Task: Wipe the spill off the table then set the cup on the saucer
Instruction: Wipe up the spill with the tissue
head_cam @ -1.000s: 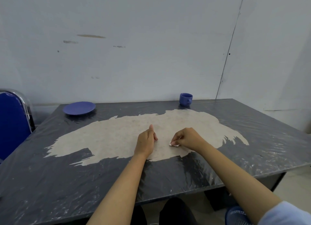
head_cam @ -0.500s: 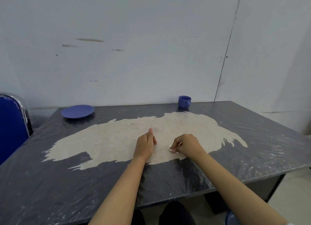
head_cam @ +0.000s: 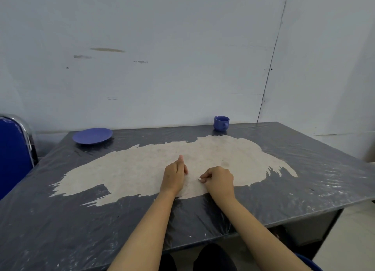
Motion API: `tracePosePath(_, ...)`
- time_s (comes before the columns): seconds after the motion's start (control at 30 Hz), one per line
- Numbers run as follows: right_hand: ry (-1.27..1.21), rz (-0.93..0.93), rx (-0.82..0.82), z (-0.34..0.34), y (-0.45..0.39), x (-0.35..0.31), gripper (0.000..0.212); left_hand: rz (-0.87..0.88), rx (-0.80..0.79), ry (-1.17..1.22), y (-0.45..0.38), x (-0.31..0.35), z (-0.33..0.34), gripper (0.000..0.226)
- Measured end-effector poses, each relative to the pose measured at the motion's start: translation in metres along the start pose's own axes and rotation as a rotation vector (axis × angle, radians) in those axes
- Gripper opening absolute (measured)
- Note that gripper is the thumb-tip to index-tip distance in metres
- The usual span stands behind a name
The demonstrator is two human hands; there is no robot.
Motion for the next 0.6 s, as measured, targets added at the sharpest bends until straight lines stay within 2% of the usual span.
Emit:
tracePosePath(0.2, -0.038, -0.033, -0.027, 0.007, -0.009, -0.006, 0.015, -0.004, 0.022, 0.052, 0.0, 0.0, -0.001, 0.066)
tracePosePath(0.6, -0.198, -0.143, -0.297, -0.008, -0.015, 0.007, 0.007, -0.031, 0.02, 0.06, 0.001, 0.001, -0.002, 0.067)
Point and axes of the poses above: each hand's wrist, its own y-axis away from the middle knuckle, its own z-axis out of the palm, x = y × z, the point moved 1 cm from there along -y, towards the middle knuckle, and after that the axes turned 12 degrees about -z, right-handed, at the moved point
